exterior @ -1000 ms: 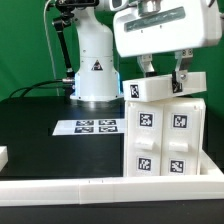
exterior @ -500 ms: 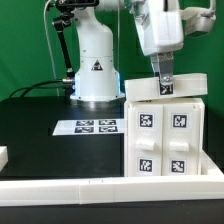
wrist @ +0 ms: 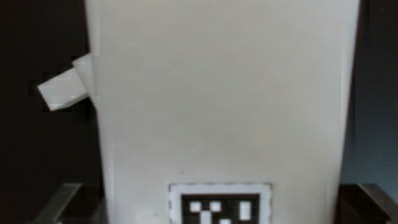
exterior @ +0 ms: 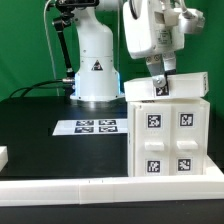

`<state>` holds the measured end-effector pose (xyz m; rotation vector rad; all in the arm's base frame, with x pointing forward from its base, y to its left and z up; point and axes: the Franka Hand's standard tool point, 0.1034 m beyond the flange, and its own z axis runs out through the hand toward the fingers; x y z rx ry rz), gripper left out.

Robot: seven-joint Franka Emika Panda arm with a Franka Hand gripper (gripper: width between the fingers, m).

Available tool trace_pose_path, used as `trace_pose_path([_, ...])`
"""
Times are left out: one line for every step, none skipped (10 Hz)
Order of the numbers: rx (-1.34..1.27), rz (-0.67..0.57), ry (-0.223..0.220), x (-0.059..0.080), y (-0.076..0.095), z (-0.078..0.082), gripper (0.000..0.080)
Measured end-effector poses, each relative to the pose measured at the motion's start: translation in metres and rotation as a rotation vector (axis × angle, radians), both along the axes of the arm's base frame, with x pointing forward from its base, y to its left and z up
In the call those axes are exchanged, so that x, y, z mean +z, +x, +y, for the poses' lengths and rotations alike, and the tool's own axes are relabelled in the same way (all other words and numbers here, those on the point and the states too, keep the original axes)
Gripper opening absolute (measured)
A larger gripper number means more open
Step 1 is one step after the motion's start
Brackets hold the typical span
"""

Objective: Assemble cabinet

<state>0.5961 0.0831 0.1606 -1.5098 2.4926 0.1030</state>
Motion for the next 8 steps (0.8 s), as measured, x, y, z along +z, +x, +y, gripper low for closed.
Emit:
trace_pose_path([-0.034, -0.006, 0.019, 0.000, 0.002, 0.000, 0.0551])
trace_pose_path([-0.022, -0.011, 0.024, 0.001, 0.003, -0.001, 0.0551])
trace_pose_path([-0.032, -0.011, 0.030, 0.001, 0.003, -0.001, 0.0551])
trace_pose_path([-0.010, -0.016, 0.026, 0.001, 0.003, -0.001, 0.0551])
trace_pose_path([0.020, -0.019, 0.023, 0.002, 0.003, 0.000, 0.0623])
trace_pose_path([0.057, -0.028, 0.028, 0.008, 0.004, 0.001, 0.0761])
trace_pose_path([0.068, -0.043, 0.037, 0.014, 0.006, 0.002, 0.0761])
trace_pose_path([0.069, -0.054, 0.044, 0.020, 0.007, 0.004, 0.0793])
